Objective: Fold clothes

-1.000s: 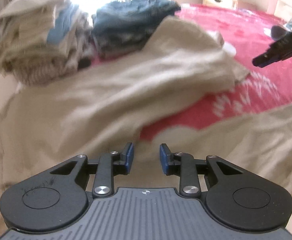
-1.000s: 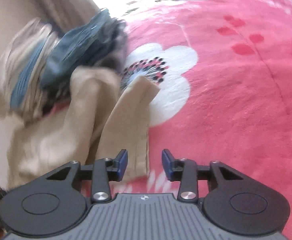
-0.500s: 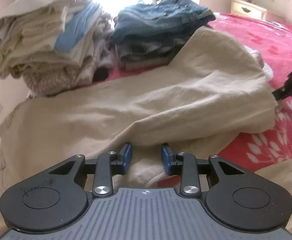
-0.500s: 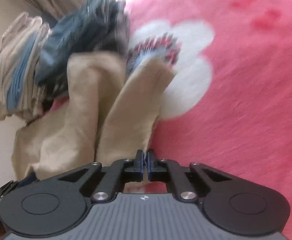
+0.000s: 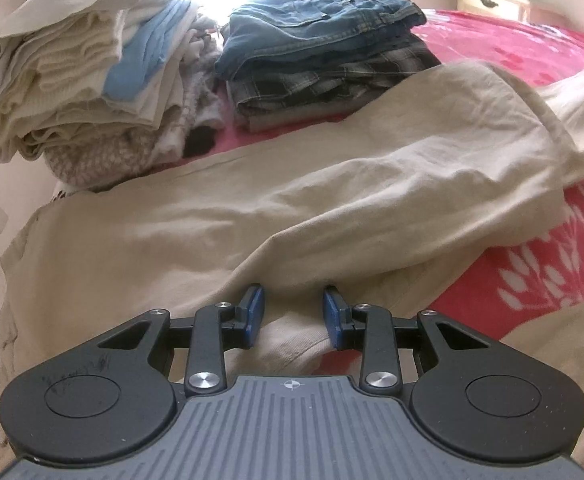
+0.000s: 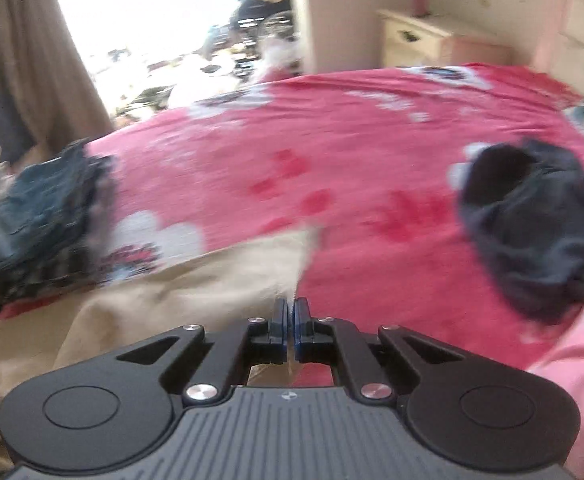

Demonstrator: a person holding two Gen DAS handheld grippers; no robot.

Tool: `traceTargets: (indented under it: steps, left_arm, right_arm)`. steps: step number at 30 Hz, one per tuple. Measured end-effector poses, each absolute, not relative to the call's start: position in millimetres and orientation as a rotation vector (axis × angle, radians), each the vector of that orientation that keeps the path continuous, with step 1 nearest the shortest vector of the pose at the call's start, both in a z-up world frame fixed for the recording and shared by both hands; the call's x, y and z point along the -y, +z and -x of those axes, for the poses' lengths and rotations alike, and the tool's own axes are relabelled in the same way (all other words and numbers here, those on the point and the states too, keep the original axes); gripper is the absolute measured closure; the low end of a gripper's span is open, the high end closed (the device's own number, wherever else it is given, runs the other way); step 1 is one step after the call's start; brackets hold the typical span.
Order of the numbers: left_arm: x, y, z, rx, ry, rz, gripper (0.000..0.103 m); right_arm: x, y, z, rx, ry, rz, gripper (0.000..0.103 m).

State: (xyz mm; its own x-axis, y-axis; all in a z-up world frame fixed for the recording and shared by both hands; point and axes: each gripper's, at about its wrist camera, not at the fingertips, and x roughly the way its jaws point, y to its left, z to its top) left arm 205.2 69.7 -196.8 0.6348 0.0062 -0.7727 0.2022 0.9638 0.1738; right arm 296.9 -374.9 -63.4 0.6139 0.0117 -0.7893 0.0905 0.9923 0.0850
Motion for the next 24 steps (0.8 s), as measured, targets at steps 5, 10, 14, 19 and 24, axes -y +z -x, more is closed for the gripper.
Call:
traceTargets:
  steps: [5,10,14,19,24]
  left_arm:
    - [-70.0,-197.7,-204.5,-0.883,-0.133,-0.29,0.071]
    - [-67.5,-199.2,-202.8,-0.886,-0.155,-0.321,0.07]
    - [-66.0,-198.7,-201.8,-0.887,-0.169,-0.347,0.069]
    - [-70.0,-178.5,-184.3,-0.857,-0.233,-0.37,0.068]
    - [-46.4,-180.8,-166.1,-0.848,-0.409,-0.501,0.068]
  right_arm:
    - [386.2,-74.9,-313.9,-0.955,-0.066,0.035,0.099]
    - [380.1,-112.7,-332.6,-1.014,-0.089,0.178,0.099]
    - [383.5,-141.1,-335.1,-1.035,-0.238,0.337,0.095]
    - [376.8,-95.1,-300.7,-0.861,-0.056,0.107,0.086]
    - [331.7,-102.5,-278.7,-1.048,0.359,-0.223,0.076]
